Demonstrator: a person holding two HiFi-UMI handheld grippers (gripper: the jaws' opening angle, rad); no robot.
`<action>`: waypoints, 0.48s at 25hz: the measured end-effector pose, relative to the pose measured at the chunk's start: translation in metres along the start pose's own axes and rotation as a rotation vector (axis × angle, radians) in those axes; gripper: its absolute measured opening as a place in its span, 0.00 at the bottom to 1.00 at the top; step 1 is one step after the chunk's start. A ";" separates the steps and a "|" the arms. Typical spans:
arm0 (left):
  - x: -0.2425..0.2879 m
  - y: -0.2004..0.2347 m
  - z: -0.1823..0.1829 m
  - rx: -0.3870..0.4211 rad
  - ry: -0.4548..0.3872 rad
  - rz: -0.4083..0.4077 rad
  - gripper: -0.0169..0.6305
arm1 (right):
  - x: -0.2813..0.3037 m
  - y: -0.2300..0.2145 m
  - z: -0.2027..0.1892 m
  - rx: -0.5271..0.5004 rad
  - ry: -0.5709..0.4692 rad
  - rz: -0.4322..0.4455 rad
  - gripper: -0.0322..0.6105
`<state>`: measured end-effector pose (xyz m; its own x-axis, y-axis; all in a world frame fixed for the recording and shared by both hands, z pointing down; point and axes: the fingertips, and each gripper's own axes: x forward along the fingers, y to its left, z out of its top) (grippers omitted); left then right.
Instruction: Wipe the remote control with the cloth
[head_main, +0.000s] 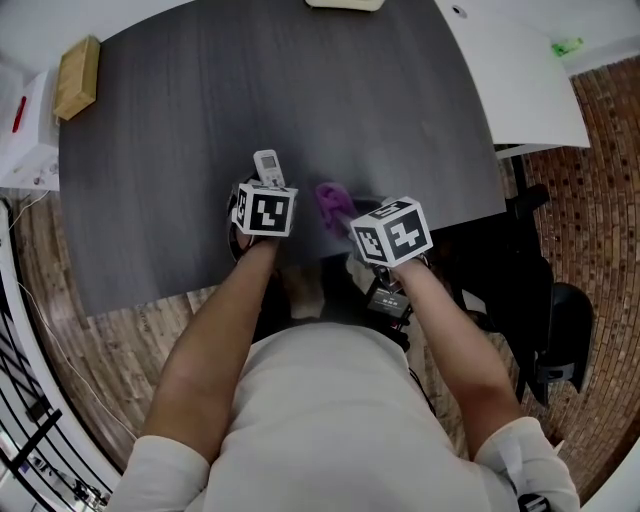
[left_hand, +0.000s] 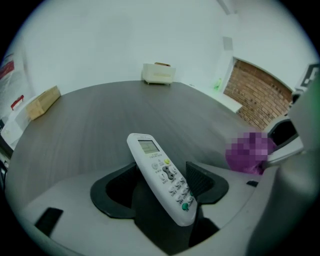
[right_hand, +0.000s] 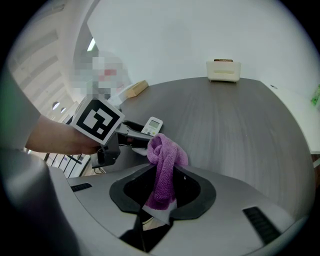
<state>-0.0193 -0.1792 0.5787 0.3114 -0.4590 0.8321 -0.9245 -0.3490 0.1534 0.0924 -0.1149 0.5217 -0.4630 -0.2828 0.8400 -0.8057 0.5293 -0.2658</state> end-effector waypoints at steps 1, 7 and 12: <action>0.000 0.000 0.000 -0.003 0.001 0.000 0.47 | 0.000 0.000 -0.001 0.002 0.002 0.000 0.21; -0.001 -0.003 -0.001 0.072 0.017 -0.032 0.47 | 0.000 0.000 -0.006 0.001 0.004 0.004 0.21; -0.007 -0.032 -0.018 0.403 0.038 -0.254 0.45 | -0.001 -0.003 -0.004 0.000 -0.001 0.002 0.21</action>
<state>0.0038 -0.1502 0.5781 0.5012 -0.2910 0.8150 -0.6589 -0.7388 0.1414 0.0971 -0.1132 0.5236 -0.4651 -0.2823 0.8391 -0.8048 0.5297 -0.2678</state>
